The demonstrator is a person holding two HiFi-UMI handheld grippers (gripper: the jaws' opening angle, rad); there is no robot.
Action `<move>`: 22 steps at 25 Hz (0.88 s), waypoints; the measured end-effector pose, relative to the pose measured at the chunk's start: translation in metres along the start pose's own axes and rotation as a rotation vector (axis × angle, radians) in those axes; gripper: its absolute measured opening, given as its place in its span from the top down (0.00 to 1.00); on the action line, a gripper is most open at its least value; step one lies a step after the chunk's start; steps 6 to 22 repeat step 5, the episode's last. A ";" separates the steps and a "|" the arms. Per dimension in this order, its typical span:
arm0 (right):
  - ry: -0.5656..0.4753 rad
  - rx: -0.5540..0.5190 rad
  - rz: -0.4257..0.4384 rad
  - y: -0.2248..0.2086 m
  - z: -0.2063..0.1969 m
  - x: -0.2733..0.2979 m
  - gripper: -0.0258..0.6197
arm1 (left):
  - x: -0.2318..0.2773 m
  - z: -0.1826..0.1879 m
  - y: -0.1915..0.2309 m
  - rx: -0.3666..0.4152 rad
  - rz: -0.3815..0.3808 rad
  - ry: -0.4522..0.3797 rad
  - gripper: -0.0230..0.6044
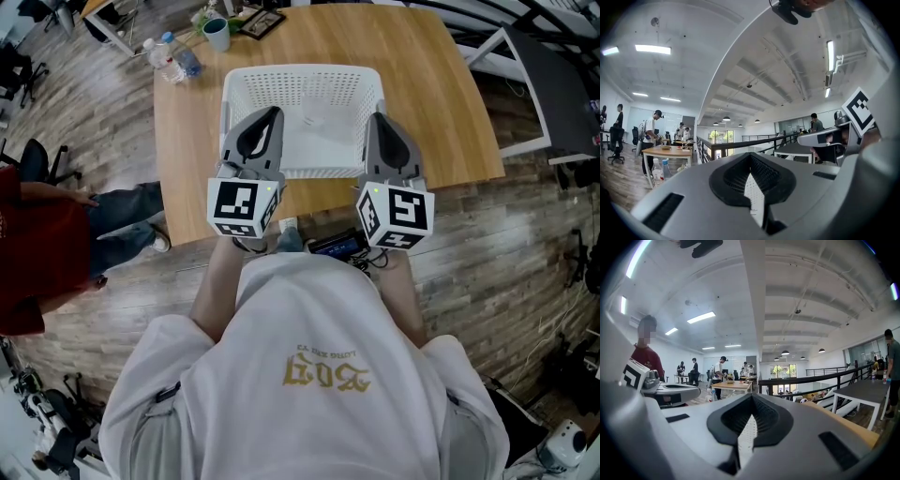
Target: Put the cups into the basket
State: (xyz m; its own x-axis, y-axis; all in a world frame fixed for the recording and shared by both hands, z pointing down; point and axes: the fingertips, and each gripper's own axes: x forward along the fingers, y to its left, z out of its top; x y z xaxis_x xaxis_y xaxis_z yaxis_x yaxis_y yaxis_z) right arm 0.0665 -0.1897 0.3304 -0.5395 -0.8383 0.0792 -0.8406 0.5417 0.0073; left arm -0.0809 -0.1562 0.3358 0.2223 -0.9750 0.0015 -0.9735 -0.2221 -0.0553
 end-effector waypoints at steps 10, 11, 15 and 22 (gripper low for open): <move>-0.002 -0.003 -0.001 -0.002 0.001 0.005 0.95 | 0.003 -0.003 0.006 0.013 0.015 0.007 0.95; -0.002 -0.003 -0.001 -0.002 0.001 0.005 0.95 | 0.003 -0.003 0.006 0.013 0.015 0.007 0.95; -0.002 -0.003 -0.001 -0.002 0.001 0.005 0.95 | 0.003 -0.003 0.006 0.013 0.015 0.007 0.95; -0.002 -0.003 -0.001 -0.002 0.001 0.005 0.95 | 0.003 -0.003 0.006 0.013 0.015 0.007 0.95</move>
